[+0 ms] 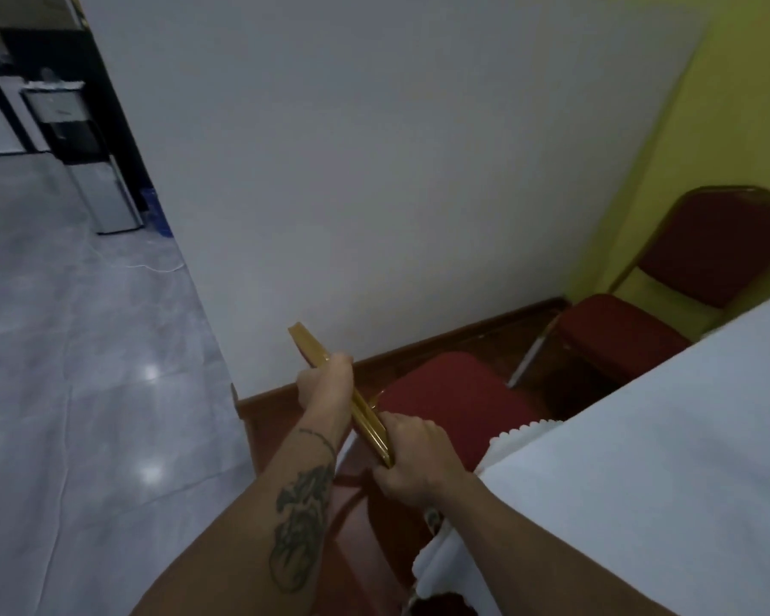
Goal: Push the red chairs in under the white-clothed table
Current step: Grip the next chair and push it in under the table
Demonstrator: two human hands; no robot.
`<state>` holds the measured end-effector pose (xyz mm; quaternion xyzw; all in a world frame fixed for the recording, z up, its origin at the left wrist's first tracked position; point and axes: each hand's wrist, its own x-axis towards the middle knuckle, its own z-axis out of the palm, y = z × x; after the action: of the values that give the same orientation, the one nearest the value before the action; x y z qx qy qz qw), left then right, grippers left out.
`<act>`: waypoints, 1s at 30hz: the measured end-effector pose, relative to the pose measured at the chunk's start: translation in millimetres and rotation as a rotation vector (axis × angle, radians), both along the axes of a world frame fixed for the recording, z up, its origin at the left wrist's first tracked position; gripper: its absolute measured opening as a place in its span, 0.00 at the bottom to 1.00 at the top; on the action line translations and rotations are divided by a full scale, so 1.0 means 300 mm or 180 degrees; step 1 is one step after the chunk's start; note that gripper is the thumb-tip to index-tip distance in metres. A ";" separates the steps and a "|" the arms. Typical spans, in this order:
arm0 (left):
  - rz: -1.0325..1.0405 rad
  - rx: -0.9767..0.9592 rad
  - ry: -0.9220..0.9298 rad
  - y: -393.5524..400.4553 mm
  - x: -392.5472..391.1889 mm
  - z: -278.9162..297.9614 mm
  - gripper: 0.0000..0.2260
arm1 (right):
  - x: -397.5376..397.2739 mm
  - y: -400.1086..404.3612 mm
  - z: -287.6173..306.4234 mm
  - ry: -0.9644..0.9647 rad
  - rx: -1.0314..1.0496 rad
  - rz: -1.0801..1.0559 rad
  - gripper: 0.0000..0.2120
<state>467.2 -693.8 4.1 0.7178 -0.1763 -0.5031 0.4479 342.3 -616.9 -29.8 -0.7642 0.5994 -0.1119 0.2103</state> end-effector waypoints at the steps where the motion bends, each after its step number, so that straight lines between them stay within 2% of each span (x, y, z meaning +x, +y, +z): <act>1: -0.0056 0.0039 -0.0084 -0.026 -0.004 0.002 0.20 | 0.002 -0.019 0.000 -0.0007 -0.0023 -0.0035 0.14; 7: -0.0551 0.0068 -0.0582 -0.181 -0.019 -0.007 0.18 | 0.005 -0.131 -0.004 0.0098 -0.0242 -0.0369 0.18; 11: -0.0945 0.0026 -0.0591 -0.265 -0.035 0.004 0.16 | -0.008 -0.190 -0.005 0.0114 -0.0340 -0.0622 0.24; 14: -0.1245 -0.0022 -0.0532 -0.306 -0.048 0.004 0.13 | -0.034 -0.225 0.000 0.0120 -0.0345 -0.0792 0.22; 17: -0.1535 -0.0029 -0.0398 -0.337 -0.080 0.009 0.17 | -0.076 -0.251 0.004 0.0134 -0.0312 -0.0967 0.21; 22: -0.1395 0.0054 0.0331 -0.418 -0.118 0.016 0.28 | -0.156 -0.271 -0.014 0.0134 -0.0424 -0.1208 0.24; 26: -0.1458 0.0231 0.0438 -0.533 -0.122 0.004 0.38 | -0.210 -0.290 -0.030 0.0225 -0.0475 -0.1443 0.22; 27: -0.1577 0.0321 0.0487 -0.560 -0.121 0.007 0.36 | -0.221 -0.295 -0.032 0.0245 -0.0448 -0.1521 0.21; 30: -0.1859 0.0474 0.0628 -0.651 -0.116 0.024 0.14 | -0.260 -0.325 -0.033 0.0171 -0.0110 -0.1790 0.20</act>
<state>432.4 -889.1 11.4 0.6153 -0.2933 -0.6892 0.2457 264.4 -714.5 -39.7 -0.5740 0.7913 -0.1558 0.1419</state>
